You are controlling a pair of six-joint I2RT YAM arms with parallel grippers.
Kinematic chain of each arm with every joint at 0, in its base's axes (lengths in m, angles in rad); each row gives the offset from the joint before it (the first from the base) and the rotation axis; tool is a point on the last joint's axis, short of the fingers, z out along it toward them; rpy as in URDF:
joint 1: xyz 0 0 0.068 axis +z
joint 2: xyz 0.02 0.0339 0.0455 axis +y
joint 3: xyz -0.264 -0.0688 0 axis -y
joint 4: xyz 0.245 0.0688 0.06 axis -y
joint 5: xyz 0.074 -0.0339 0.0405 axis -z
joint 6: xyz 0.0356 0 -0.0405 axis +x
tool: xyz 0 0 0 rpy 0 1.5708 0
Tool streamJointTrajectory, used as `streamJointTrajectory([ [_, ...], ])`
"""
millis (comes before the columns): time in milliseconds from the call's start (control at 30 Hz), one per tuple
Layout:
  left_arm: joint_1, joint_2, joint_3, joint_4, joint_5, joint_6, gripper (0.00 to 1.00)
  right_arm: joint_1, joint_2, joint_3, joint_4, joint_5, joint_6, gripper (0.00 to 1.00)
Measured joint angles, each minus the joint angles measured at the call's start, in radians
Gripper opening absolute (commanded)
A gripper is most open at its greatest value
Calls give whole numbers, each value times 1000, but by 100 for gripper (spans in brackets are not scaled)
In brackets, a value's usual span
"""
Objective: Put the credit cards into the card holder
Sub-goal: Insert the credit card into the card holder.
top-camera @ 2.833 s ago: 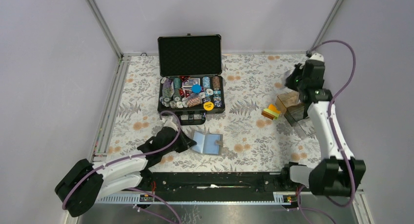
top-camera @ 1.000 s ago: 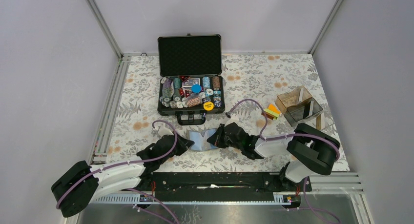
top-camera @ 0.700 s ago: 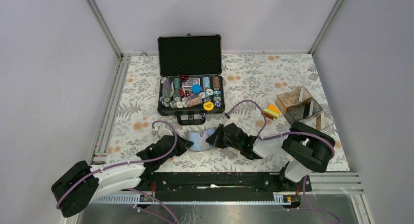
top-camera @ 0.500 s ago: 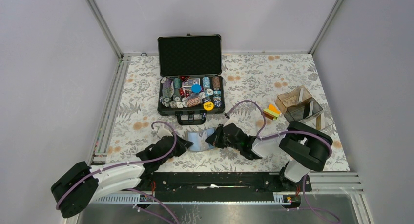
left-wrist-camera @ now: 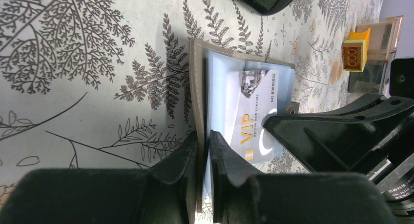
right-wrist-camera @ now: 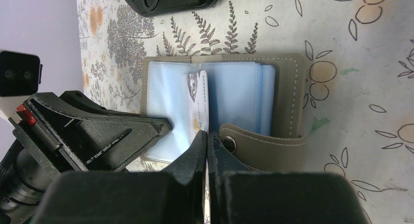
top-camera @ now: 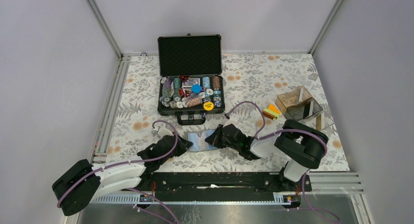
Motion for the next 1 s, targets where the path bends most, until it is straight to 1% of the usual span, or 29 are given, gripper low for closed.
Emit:
streamJointTrajectory([
  [500, 0, 26, 13, 6, 1, 18, 13, 46, 7, 28, -30, 101, 18, 0],
  [600, 0, 26, 13, 7, 2, 19, 16, 53, 20, 37, -32, 107, 19, 0],
  [833, 0, 31, 15, 28, 14, 36, 33, 58, 42, 50, -27, 99, 25, 0],
  [933, 0, 31, 16, 38, 21, 49, 36, 58, 51, 62, -32, 89, 25, 7],
  [1000, 0, 31, 18, 42, 26, 58, 37, 60, 56, 73, -47, 87, 24, 13],
])
